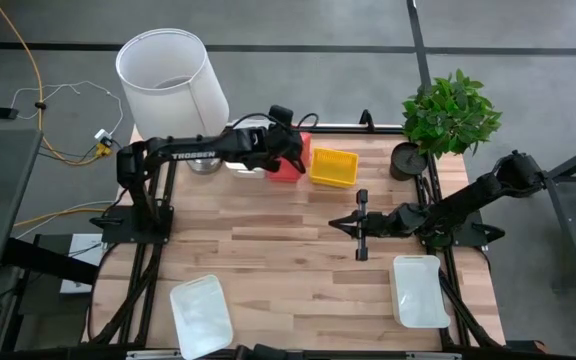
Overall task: Stack baskets by color
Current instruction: Stack the bottom orange bin on the orange bin
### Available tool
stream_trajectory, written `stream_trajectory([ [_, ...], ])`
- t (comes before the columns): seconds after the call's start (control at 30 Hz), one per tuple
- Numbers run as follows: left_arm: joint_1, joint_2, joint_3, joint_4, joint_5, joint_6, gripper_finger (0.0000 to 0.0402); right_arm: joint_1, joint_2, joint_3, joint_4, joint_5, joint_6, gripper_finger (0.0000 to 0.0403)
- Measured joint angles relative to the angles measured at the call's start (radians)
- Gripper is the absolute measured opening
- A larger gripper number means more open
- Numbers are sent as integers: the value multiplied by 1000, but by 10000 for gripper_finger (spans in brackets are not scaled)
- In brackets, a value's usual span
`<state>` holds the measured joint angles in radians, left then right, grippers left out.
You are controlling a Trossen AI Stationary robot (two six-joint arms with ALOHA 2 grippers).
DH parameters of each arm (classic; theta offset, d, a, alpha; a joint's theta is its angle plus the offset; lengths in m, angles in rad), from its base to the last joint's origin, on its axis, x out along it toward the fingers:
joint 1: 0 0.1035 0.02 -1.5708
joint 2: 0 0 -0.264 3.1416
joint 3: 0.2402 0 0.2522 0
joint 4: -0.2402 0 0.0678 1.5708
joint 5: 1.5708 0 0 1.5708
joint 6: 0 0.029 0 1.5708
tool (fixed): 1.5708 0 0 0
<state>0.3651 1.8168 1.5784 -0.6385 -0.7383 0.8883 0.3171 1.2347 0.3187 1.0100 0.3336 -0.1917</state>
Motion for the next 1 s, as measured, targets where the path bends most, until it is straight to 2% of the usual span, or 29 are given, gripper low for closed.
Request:
stream_trajectory([
  [0.27,-24,-1,124,-100,26,-29,0,-28,0,0,-2,-4,35,0],
  [0.43,7,-1,127,-197,37,-134,0,-30,0,0,-4,-5,35,0],
  [0.53,23,-1,126,-241,88,-174,0,-30,0,0,-4,-9,35,0],
  [0.7,27,2,113,-245,110,-188,0,-30,0,0,-4,-8,30,0],
  [1.0,30,48,111,-265,91,-171,0,-30,0,0,-7,-8,34,0],
])
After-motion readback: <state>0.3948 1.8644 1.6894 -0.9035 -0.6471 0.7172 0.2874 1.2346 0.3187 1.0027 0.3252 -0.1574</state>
